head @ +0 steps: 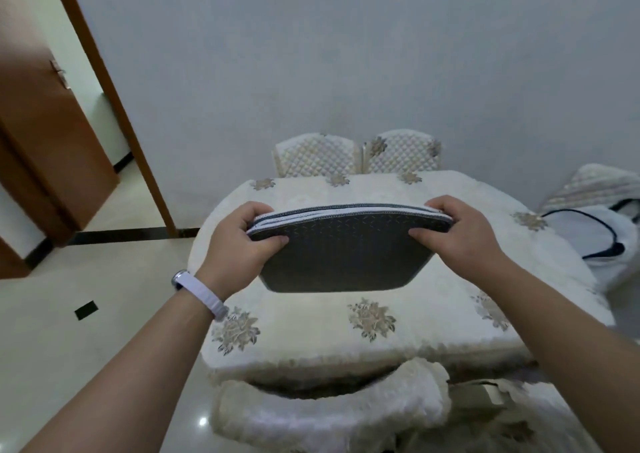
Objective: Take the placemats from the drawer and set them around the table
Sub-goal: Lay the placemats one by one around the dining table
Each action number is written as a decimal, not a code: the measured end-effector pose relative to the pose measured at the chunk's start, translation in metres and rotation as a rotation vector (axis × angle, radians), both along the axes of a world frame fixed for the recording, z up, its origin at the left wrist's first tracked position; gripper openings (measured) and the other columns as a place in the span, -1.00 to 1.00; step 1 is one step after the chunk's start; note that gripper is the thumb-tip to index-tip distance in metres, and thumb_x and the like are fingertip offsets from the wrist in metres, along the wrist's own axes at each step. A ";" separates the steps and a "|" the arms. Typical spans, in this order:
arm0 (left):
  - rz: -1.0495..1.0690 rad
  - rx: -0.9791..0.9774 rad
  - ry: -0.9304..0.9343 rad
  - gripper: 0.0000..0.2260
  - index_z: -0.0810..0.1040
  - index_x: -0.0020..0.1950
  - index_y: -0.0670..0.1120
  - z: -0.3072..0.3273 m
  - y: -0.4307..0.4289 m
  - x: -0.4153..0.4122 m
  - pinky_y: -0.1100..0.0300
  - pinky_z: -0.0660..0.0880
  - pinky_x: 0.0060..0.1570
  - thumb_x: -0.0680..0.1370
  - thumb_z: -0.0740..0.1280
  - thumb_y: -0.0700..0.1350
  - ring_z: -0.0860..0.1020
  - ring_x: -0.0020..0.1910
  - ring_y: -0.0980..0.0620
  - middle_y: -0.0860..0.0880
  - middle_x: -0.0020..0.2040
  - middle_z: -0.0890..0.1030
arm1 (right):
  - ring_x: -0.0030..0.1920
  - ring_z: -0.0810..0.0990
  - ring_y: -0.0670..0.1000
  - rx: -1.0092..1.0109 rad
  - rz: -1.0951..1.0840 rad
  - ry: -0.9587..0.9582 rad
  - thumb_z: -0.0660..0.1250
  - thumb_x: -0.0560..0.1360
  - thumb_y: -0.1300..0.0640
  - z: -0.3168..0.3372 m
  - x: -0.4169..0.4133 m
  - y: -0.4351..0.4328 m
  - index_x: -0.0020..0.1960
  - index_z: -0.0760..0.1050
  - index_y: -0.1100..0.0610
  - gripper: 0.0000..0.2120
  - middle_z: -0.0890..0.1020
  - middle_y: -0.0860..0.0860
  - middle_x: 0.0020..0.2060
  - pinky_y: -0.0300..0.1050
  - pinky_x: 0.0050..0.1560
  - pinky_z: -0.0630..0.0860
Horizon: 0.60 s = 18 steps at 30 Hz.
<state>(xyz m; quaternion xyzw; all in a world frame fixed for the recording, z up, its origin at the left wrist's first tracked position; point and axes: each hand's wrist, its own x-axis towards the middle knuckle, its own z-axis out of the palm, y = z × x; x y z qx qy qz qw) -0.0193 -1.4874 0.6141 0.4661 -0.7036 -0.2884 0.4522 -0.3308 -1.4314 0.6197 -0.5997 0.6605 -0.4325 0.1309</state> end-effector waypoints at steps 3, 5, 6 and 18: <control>0.037 0.019 -0.004 -0.82 0.57 -0.06 -0.07 -0.013 -0.027 -0.042 0.32 0.49 -0.21 0.41 0.49 -0.25 0.55 -0.17 0.21 0.06 -0.16 0.62 | -0.19 0.53 -0.17 -0.002 -0.013 0.008 0.51 0.39 0.17 -0.015 -0.037 -0.030 -0.18 0.48 -0.11 -0.74 0.58 -0.17 -0.25 -0.35 -0.23 0.35; 0.068 0.040 -0.007 -0.82 0.57 -0.07 -0.06 -0.023 -0.044 -0.070 0.28 0.50 -0.20 0.41 0.49 -0.25 0.55 -0.18 0.18 0.04 -0.16 0.62 | -0.18 0.53 -0.08 0.003 0.001 -0.005 0.51 0.39 0.17 -0.026 -0.064 -0.052 -0.18 0.47 -0.12 -0.74 0.58 -0.17 -0.24 -0.29 -0.22 0.35; 0.082 0.057 -0.008 -0.82 0.57 -0.07 -0.05 -0.028 -0.054 -0.084 0.24 0.51 -0.18 0.41 0.49 -0.25 0.55 -0.19 0.16 0.04 -0.16 0.62 | -0.17 0.53 -0.04 0.010 0.013 -0.004 0.51 0.39 0.17 -0.032 -0.079 -0.064 -0.16 0.48 -0.11 -0.75 0.58 -0.17 -0.23 -0.26 -0.21 0.35; 0.239 0.115 -0.091 -0.82 0.53 -0.10 -0.04 -0.066 -0.174 -0.243 0.20 0.46 -0.26 0.44 0.46 -0.26 0.50 -0.25 0.18 0.03 -0.20 0.58 | -0.13 0.47 0.03 0.060 0.084 0.040 0.48 0.42 0.21 -0.077 -0.229 -0.206 -0.11 0.45 0.01 -0.78 0.53 -0.03 -0.18 -0.17 -0.18 0.26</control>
